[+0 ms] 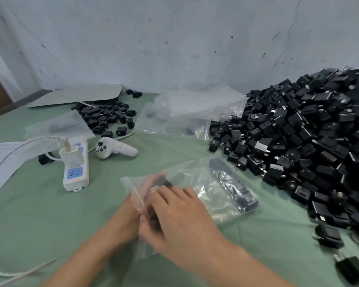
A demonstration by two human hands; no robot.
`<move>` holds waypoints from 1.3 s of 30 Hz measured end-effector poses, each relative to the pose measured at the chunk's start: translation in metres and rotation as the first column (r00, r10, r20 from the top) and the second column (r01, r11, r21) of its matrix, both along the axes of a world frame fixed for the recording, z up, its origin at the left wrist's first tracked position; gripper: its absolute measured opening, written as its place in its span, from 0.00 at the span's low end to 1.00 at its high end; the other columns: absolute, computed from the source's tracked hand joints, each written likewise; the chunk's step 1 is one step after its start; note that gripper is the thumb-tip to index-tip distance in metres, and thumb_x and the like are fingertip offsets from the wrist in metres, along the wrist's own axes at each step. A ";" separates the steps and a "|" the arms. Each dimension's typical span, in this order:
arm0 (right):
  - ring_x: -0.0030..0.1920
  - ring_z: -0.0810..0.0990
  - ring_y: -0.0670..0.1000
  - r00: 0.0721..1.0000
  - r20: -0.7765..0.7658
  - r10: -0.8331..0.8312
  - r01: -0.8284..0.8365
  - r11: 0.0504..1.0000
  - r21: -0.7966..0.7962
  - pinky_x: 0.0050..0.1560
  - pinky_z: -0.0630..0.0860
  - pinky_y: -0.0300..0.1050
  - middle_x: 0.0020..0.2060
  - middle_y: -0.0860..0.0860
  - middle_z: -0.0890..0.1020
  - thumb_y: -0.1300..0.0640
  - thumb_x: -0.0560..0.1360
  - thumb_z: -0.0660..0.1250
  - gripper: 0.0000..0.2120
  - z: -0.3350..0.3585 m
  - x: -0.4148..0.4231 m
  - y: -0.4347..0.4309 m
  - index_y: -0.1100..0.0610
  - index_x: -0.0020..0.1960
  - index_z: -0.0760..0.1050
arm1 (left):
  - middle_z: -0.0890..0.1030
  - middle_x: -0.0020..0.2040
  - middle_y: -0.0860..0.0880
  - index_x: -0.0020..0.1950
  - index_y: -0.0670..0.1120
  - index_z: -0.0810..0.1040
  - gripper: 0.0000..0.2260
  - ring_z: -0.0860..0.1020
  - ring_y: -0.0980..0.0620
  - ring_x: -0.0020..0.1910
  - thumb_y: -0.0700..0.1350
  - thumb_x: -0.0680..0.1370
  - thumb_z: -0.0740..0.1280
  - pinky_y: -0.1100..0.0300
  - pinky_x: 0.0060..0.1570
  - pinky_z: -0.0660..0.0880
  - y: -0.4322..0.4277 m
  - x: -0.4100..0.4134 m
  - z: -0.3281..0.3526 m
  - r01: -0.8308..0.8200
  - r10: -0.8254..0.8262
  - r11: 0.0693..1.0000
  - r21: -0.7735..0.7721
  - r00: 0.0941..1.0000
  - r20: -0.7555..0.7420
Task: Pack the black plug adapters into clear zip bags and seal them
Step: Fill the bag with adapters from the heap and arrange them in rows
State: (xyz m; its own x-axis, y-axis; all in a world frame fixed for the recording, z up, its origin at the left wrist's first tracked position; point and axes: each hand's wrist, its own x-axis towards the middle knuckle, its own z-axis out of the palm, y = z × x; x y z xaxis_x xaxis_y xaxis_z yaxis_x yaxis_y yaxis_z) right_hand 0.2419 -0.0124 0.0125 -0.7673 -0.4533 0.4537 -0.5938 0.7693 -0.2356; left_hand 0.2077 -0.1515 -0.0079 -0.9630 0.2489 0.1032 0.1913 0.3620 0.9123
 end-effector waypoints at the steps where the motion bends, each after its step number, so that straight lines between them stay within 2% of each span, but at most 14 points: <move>1: 0.45 0.76 0.50 0.999 0.018 0.036 -0.036 0.999 -0.021 0.50 0.69 0.47 0.44 0.46 0.80 0.46 0.78 0.57 0.13 0.002 -0.007 0.006 0.50 0.48 0.77 | 0.81 0.55 0.54 0.64 0.46 0.73 0.16 0.78 0.64 0.53 0.39 0.77 0.67 0.75 0.55 0.70 0.004 -0.004 0.000 0.004 -0.005 1.000 0.025 1.000 0.017; 4: 0.53 0.77 0.48 0.997 0.049 -0.053 0.060 0.986 -0.156 0.58 0.70 0.49 0.53 0.45 0.81 0.51 0.82 0.55 0.14 0.005 -0.048 0.048 0.49 0.58 0.78 | 0.84 0.52 0.60 0.64 0.53 0.74 0.11 0.79 0.69 0.53 0.45 0.81 0.63 0.74 0.52 0.72 0.006 -0.012 0.000 -0.072 0.072 0.997 -0.035 0.997 -0.013; 7: 0.65 0.74 0.49 0.916 0.320 -0.241 0.289 0.951 -0.111 0.68 0.68 0.53 0.66 0.46 0.76 0.55 0.84 0.54 0.17 -0.009 -0.094 0.105 0.49 0.70 0.73 | 0.81 0.61 0.53 0.70 0.54 0.72 0.14 0.78 0.56 0.62 0.46 0.84 0.58 0.58 0.64 0.74 0.006 -0.017 0.001 -0.033 0.041 0.986 -0.165 0.998 0.045; 12: 0.71 0.68 0.45 0.847 0.468 -0.253 0.305 0.952 -0.038 0.71 0.65 0.48 0.73 0.40 0.66 0.50 0.85 0.52 0.19 -0.043 -0.119 0.132 0.46 0.74 0.67 | 0.83 0.37 0.64 0.50 0.55 0.78 0.12 0.80 0.70 0.38 0.42 0.85 0.58 0.75 0.35 0.73 0.016 -0.037 0.001 -0.110 0.121 0.985 -0.134 0.990 0.076; 16: 0.71 0.68 0.47 0.864 0.425 -0.268 0.290 0.957 0.015 0.70 0.67 0.48 0.74 0.41 0.65 0.49 0.84 0.53 0.20 -0.044 -0.120 0.130 0.46 0.75 0.66 | 0.84 0.39 0.48 0.51 0.53 0.81 0.09 0.79 0.64 0.28 0.47 0.84 0.61 0.74 0.29 0.73 0.023 -0.041 -0.008 -0.214 0.219 0.973 -0.089 0.975 0.049; 20: 0.72 0.68 0.48 0.865 0.424 -0.268 0.269 0.961 0.057 0.70 0.67 0.50 0.75 0.41 0.63 0.47 0.84 0.53 0.21 -0.043 -0.117 0.129 0.45 0.76 0.64 | 0.81 0.58 0.47 0.67 0.45 0.76 0.12 0.79 0.70 0.48 0.43 0.84 0.60 0.76 0.49 0.71 0.032 -0.036 -0.016 -0.324 0.325 0.944 -0.066 0.946 0.011; 23: 0.74 0.65 0.49 0.853 0.444 -0.275 0.283 0.958 0.051 0.72 0.64 0.48 0.77 0.42 0.61 0.47 0.84 0.52 0.22 -0.042 -0.117 0.131 0.45 0.77 0.62 | 0.80 0.62 0.41 0.69 0.41 0.74 0.14 0.79 0.48 0.59 0.40 0.84 0.58 0.70 0.54 0.72 0.027 -0.032 -0.016 -0.320 0.304 0.926 -0.199 0.946 -0.110; 25: 0.75 0.65 0.49 0.843 0.463 -0.274 0.289 0.957 0.039 0.73 0.63 0.49 0.78 0.42 0.60 0.47 0.84 0.51 0.21 -0.041 -0.118 0.133 0.44 0.77 0.61 | 0.78 0.65 0.42 0.69 0.39 0.74 0.15 0.75 0.43 0.64 0.38 0.83 0.59 0.79 0.53 0.66 0.019 -0.030 -0.018 -0.287 0.262 0.920 -0.268 0.957 -0.127; 29: 0.75 0.64 0.49 0.837 0.479 -0.264 0.289 0.957 0.021 0.74 0.61 0.53 0.77 0.41 0.61 0.47 0.85 0.50 0.21 -0.040 -0.118 0.132 0.43 0.78 0.60 | 0.85 0.49 0.50 0.61 0.53 0.80 0.11 0.82 0.54 0.44 0.42 0.81 0.65 0.79 0.42 0.72 0.011 -0.026 -0.006 -0.137 0.112 0.957 -0.254 0.988 -0.110; 32: 0.75 0.62 0.47 0.842 0.476 -0.254 0.285 0.959 0.008 0.75 0.59 0.52 0.77 0.40 0.62 0.48 0.85 0.49 0.21 -0.042 -0.117 0.132 0.44 0.78 0.60 | 0.79 0.42 0.74 0.56 0.62 0.80 0.08 0.77 0.75 0.41 0.50 0.81 0.65 0.82 0.40 0.67 0.019 -0.029 0.003 -0.127 0.055 0.904 -0.408 0.981 -0.184; 33: 0.75 0.62 0.46 0.841 0.478 -0.253 0.287 0.958 0.003 0.76 0.58 0.51 0.77 0.40 0.62 0.49 0.85 0.48 0.21 -0.043 -0.117 0.132 0.45 0.78 0.60 | 0.79 0.38 0.73 0.57 0.60 0.78 0.07 0.77 0.74 0.38 0.52 0.81 0.63 0.80 0.39 0.68 0.025 -0.033 0.004 -0.116 0.062 0.891 -0.440 0.989 -0.135; 36: 0.76 0.60 0.45 0.838 0.482 -0.257 0.290 0.957 0.008 0.77 0.56 0.51 0.77 0.39 0.61 0.49 0.85 0.47 0.22 -0.045 -0.118 0.132 0.45 0.78 0.59 | 0.80 0.56 0.62 0.66 0.65 0.70 0.12 0.78 0.60 0.53 0.57 0.84 0.55 0.72 0.52 0.66 0.030 -0.047 -0.004 -0.155 0.135 0.852 -0.499 0.988 -0.075; 37: 0.77 0.59 0.44 0.837 0.483 -0.259 0.290 0.957 0.010 0.77 0.55 0.51 0.77 0.39 0.60 0.49 0.85 0.47 0.22 -0.046 -0.118 0.132 0.44 0.78 0.59 | 0.75 0.61 0.68 0.65 0.71 0.67 0.12 0.74 0.62 0.59 0.55 0.84 0.55 0.78 0.56 0.62 0.032 -0.047 -0.003 -0.126 0.104 0.859 -0.496 0.992 -0.071; 39: 0.77 0.58 0.44 0.834 0.488 -0.258 0.293 0.956 0.006 0.77 0.54 0.50 0.77 0.39 0.60 0.49 0.85 0.47 0.22 -0.047 -0.119 0.133 0.44 0.78 0.58 | 0.68 0.51 0.82 0.62 0.73 0.67 0.15 0.67 0.78 0.57 0.51 0.84 0.59 0.88 0.53 0.51 0.034 -0.042 0.003 -0.082 -0.031 0.848 -0.524 0.979 -0.202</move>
State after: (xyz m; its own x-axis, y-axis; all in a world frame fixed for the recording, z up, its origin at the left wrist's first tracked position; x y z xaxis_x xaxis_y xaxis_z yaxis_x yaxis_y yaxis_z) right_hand 0.1229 0.1210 -0.0347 -0.9848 -0.1727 0.0187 -0.1596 0.8567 -0.4904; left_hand 0.1656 -0.1179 -0.0053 -0.9438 0.2950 0.1493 0.3284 0.7843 0.5263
